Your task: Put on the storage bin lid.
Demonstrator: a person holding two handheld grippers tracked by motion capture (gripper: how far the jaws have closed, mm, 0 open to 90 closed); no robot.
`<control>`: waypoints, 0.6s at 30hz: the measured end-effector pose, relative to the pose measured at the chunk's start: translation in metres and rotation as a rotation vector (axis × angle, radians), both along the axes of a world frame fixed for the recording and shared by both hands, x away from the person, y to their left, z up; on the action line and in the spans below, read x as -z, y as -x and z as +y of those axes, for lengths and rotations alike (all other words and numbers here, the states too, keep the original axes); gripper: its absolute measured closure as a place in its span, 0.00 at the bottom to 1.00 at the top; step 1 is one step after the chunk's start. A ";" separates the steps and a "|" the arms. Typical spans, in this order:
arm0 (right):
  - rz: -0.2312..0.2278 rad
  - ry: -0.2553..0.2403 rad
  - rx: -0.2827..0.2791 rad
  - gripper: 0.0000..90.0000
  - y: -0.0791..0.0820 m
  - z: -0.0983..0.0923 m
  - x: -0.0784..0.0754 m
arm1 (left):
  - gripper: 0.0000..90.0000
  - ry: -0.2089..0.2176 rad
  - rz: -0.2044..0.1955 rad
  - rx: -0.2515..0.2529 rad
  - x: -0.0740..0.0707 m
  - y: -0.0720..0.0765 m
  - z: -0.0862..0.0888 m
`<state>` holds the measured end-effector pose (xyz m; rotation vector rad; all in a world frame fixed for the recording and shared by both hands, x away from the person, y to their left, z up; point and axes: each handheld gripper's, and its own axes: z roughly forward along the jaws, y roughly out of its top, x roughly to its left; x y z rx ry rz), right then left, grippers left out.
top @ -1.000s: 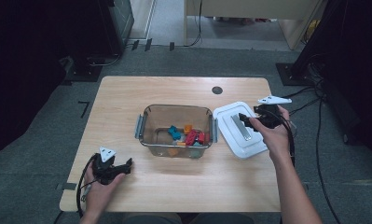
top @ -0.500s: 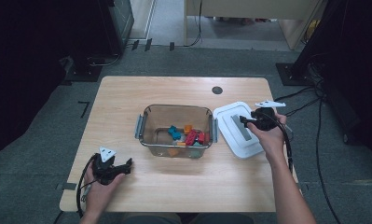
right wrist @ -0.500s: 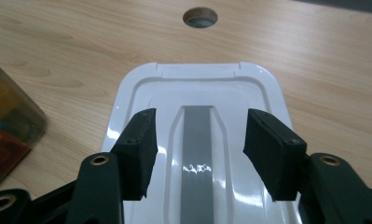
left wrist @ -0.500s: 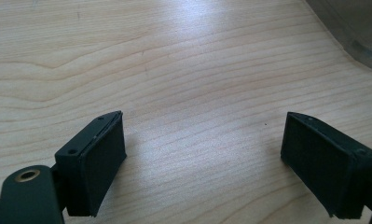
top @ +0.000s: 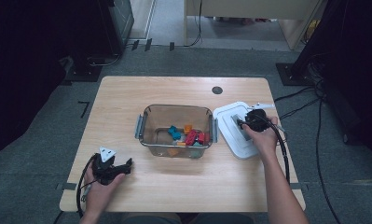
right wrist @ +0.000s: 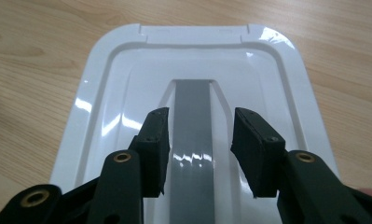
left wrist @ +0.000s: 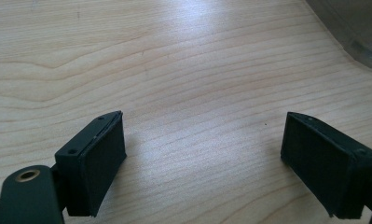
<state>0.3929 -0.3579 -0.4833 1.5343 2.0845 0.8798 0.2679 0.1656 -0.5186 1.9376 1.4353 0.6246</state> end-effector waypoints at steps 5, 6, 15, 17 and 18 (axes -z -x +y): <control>0.013 -0.003 0.008 0.65 -0.003 -0.001 0.009 | 0.15 0.000 0.000 0.000 0.000 0.000 0.000; 0.016 0.000 0.008 0.64 -0.004 -0.001 0.010 | 0.15 0.000 0.000 0.000 0.000 0.000 0.000; -0.030 -0.049 0.026 0.67 0.005 -0.003 0.023 | 0.15 0.000 0.000 0.000 0.000 0.000 0.000; -0.053 -0.068 0.026 0.68 0.009 -0.006 0.026 | 0.15 0.001 -0.001 -0.001 0.000 0.000 0.000; -0.055 -0.061 0.019 0.69 0.011 -0.006 0.026 | 0.15 0.001 -0.001 0.000 0.000 0.000 0.000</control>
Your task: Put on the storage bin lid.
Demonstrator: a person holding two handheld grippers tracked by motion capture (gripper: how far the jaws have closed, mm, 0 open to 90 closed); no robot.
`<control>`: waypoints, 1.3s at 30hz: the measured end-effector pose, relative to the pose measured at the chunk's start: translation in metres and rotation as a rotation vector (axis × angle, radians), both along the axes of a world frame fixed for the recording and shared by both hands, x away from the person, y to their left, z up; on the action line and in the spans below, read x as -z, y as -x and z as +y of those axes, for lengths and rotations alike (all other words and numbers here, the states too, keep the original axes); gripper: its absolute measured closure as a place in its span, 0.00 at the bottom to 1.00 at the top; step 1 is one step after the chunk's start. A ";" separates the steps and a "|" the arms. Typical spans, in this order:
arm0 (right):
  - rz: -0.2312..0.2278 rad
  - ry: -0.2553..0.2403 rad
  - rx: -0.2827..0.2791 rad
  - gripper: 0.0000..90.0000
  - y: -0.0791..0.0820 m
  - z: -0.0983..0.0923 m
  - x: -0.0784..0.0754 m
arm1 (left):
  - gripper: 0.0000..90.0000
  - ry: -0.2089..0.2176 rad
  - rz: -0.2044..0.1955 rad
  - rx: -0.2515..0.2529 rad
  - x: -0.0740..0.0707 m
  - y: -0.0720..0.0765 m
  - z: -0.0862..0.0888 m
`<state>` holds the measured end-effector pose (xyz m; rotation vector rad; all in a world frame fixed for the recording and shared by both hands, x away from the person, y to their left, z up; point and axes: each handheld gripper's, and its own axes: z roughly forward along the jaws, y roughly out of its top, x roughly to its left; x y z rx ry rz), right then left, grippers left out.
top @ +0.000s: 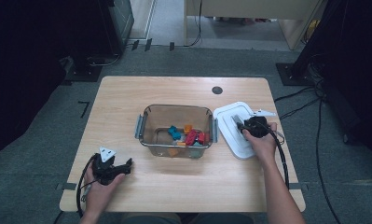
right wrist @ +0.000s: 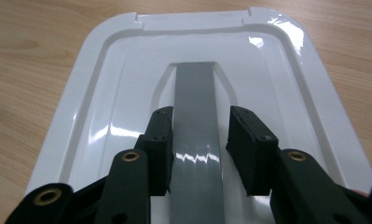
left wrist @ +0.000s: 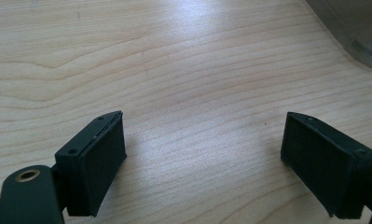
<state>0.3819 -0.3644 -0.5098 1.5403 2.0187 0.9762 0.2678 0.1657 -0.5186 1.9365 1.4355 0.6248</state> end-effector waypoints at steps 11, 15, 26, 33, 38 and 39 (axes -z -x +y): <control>0.025 0.008 -0.012 0.70 0.002 0.001 -0.003 | 0.15 -0.001 0.001 0.000 0.000 0.000 0.000; 0.016 0.009 0.009 0.74 0.000 0.003 -0.002 | 0.15 -0.001 0.000 0.000 0.000 0.000 0.000; 0.002 -0.008 0.044 0.76 0.007 -0.002 -0.002 | 0.15 0.000 0.000 0.004 0.000 0.000 0.001; -0.029 -0.023 0.054 0.76 0.015 -0.014 -0.018 | 0.15 -0.002 0.000 -0.017 0.000 0.000 0.000; -0.050 -0.038 0.063 0.76 0.021 -0.021 -0.033 | 0.14 -0.002 0.001 -0.050 0.000 0.000 -0.002; -0.054 -0.038 0.058 0.76 0.022 -0.022 -0.036 | 0.14 -0.003 0.004 -0.048 0.000 0.000 -0.002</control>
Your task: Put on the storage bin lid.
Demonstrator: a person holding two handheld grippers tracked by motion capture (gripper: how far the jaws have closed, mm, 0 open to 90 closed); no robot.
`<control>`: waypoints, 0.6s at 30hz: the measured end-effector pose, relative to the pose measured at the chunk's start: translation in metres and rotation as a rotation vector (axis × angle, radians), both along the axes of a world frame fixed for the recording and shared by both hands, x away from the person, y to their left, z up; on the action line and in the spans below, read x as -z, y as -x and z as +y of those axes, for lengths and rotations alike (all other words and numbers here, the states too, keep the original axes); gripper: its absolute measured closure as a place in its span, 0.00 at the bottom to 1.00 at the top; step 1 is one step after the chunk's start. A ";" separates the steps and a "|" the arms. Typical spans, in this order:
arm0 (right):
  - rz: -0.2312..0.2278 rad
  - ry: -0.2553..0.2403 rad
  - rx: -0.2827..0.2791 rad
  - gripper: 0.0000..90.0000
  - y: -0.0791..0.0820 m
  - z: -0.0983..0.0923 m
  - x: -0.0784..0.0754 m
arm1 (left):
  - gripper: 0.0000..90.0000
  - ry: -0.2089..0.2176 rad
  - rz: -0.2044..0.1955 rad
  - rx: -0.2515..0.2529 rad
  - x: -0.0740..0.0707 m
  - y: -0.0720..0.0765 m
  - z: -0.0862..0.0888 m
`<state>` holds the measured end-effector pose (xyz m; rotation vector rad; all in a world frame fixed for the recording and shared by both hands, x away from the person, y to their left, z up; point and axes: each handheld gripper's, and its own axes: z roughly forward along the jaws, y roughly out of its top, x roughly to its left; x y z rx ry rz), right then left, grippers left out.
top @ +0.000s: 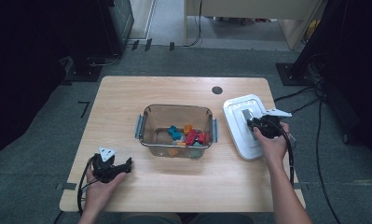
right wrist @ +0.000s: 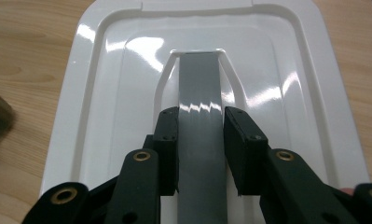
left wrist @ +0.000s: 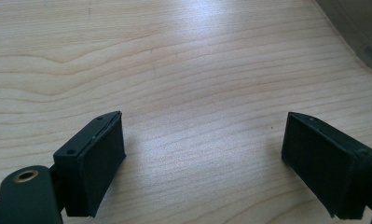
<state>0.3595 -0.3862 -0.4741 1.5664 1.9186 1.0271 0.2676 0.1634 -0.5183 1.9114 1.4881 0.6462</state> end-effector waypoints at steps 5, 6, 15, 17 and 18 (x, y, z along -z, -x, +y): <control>-0.026 -0.003 -0.028 0.76 0.004 -0.001 -0.018 | 0.16 0.007 0.045 0.011 -0.005 0.000 0.005; -0.035 -0.004 -0.036 0.76 0.005 -0.001 -0.021 | 0.16 0.023 0.041 0.009 -0.007 0.000 0.006; -0.068 0.006 -0.118 0.76 0.009 0.007 -0.055 | 0.15 0.103 -0.044 0.047 -0.042 0.004 0.013; -0.075 0.012 -0.136 0.76 0.009 0.010 -0.062 | 0.15 0.113 -0.061 0.046 -0.051 0.004 0.014; -0.077 0.013 -0.145 0.76 0.009 0.012 -0.066 | 0.15 0.117 -0.071 0.046 -0.055 0.004 0.015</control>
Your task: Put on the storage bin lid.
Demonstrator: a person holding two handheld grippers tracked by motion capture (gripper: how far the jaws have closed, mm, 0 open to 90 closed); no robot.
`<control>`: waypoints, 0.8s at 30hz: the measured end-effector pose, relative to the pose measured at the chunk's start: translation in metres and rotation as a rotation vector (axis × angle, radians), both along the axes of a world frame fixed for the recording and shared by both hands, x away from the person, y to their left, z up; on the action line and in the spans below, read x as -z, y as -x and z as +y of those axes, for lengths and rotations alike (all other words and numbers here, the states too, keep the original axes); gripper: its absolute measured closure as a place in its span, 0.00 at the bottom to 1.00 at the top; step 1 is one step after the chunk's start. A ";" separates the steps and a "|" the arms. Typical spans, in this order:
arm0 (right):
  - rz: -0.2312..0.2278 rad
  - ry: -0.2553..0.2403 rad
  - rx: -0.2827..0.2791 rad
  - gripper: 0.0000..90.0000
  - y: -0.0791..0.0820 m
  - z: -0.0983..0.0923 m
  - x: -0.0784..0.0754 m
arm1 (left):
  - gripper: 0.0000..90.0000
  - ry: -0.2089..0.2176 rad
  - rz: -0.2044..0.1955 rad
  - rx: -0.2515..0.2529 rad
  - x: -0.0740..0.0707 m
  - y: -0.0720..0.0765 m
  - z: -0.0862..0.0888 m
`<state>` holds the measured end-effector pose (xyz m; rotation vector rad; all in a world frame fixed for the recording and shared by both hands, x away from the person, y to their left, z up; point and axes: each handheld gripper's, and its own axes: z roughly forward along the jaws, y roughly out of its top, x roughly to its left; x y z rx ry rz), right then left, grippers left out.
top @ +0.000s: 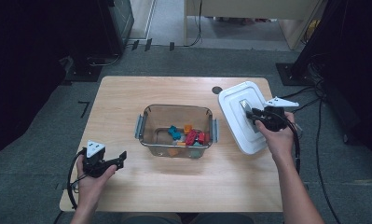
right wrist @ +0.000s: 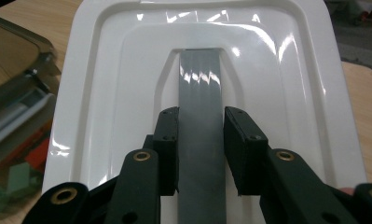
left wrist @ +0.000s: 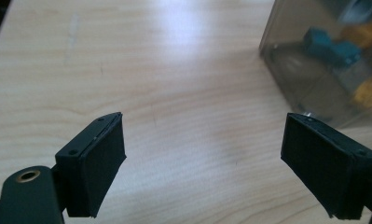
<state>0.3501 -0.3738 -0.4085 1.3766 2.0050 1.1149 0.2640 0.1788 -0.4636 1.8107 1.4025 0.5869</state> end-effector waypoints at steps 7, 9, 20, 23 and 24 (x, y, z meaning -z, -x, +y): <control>-0.023 -0.013 -0.073 0.76 0.000 0.019 -0.021 | 0.15 0.008 -0.052 -0.001 -0.026 -0.008 0.001; -0.026 -0.012 -0.100 0.76 0.000 0.027 -0.026 | 0.15 0.012 -0.059 0.006 -0.030 -0.011 -0.002; -0.043 0.011 -0.236 0.76 -0.006 0.078 -0.049 | 0.15 0.024 -0.093 0.038 -0.046 -0.018 -0.020; -0.043 0.011 -0.272 0.76 -0.007 0.093 -0.051 | 0.15 0.024 -0.097 0.046 -0.047 -0.018 -0.025; -0.043 0.014 -0.284 0.76 -0.008 0.099 -0.052 | 0.15 0.026 -0.099 0.048 -0.048 -0.019 -0.026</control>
